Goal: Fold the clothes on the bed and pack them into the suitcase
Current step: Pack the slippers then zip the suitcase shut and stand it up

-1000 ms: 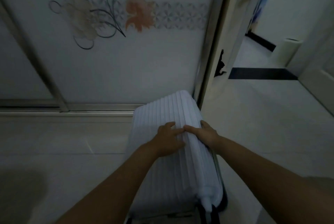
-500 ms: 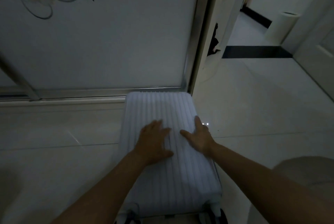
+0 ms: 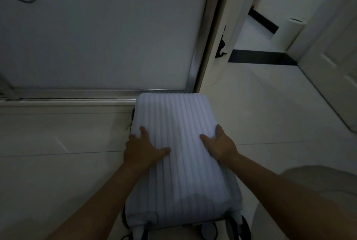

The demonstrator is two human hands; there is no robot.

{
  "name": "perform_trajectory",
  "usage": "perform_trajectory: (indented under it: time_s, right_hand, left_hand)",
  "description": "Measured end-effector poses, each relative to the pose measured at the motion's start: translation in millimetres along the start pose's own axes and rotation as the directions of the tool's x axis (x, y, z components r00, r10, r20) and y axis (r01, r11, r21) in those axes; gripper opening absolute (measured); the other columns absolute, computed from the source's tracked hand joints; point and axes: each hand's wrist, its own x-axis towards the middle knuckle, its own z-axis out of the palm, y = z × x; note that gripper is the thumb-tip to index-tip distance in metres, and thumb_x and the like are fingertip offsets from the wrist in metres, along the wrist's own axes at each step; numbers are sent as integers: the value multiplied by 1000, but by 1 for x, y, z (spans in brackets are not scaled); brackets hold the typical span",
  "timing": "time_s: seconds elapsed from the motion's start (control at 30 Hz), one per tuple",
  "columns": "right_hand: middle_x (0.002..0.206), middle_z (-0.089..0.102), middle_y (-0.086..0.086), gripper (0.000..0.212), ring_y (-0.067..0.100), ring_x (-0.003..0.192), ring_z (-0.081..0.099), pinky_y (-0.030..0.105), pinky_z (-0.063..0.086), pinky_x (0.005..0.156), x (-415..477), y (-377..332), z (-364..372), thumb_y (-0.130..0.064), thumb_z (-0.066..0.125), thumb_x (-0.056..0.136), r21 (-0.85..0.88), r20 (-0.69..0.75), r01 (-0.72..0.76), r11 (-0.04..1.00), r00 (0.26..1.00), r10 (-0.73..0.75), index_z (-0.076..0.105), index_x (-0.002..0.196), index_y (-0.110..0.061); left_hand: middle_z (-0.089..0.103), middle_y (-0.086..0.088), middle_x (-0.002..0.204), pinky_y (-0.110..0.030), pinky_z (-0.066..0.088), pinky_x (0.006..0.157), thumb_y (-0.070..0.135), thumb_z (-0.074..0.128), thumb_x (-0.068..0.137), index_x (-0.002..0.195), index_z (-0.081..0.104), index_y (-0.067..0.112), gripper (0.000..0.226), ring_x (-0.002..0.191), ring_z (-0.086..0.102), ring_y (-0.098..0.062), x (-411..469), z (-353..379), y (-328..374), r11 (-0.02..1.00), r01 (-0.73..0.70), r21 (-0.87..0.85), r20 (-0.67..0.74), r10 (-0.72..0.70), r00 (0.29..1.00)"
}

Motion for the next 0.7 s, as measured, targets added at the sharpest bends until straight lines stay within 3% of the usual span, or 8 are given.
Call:
perform_trajectory:
  time_s: [0.13,0.2,0.27,0.37,0.47,0.57,0.7]
  right_hand:
    - [152,24,21,95,37,133,36,48,35,110,0,-6,1,-68,43,85,-224,47,-19,974,998,30,1,153,-17]
    - [151,22,20,80,38,132,33,50,34,108,-8,-23,0,-59,38,92,-394,39,64,917,998,-53,9,151,-13]
    - [150,22,18,72,37,130,34,51,35,106,-20,-50,-3,-60,36,93,-503,141,193,843,980,-140,18,148,-16]
    - [159,13,12,75,32,142,25,45,26,115,-50,-99,-4,-62,37,95,-498,426,395,771,887,-179,16,154,-21]
    - [160,16,8,76,28,144,23,36,21,117,-88,-144,4,-60,40,95,-486,568,496,720,805,-171,12,155,-23]
    - [160,13,9,79,28,144,22,35,20,116,-121,-172,22,-59,43,94,-516,622,531,672,772,-132,9,155,-23]
    - [162,3,8,85,28,147,14,41,15,120,-150,-167,55,-64,43,92,-541,606,501,675,789,-100,3,155,-25]
  left_hand:
    - [-3,-19,158,-51,24,113,81,60,65,151,-20,23,130,144,10,-37,0,1,0,998,-40,46,42,38,998]
    - [-6,-17,159,-49,20,115,76,59,71,151,-20,25,123,145,8,-36,-1,-5,-9,998,-60,13,95,59,994]
    - [-4,-14,160,-45,18,117,69,57,80,152,-15,26,111,147,8,-32,-5,-15,-21,995,-95,-41,160,100,982]
    - [12,-11,160,-39,23,118,55,58,88,154,-3,21,96,144,22,-25,-20,-31,-39,979,-150,-135,216,177,960]
    - [28,-7,155,-32,29,115,41,54,96,153,17,17,73,138,35,-22,-46,-47,-57,976,-151,-160,217,184,959]
    - [33,-7,153,-26,31,110,40,49,98,151,25,16,63,136,39,-21,-68,-61,-83,981,-93,-169,216,129,968]
    - [36,-9,152,-23,28,109,37,47,100,150,26,10,61,137,38,-20,-81,-73,-115,992,-47,-116,231,73,970]
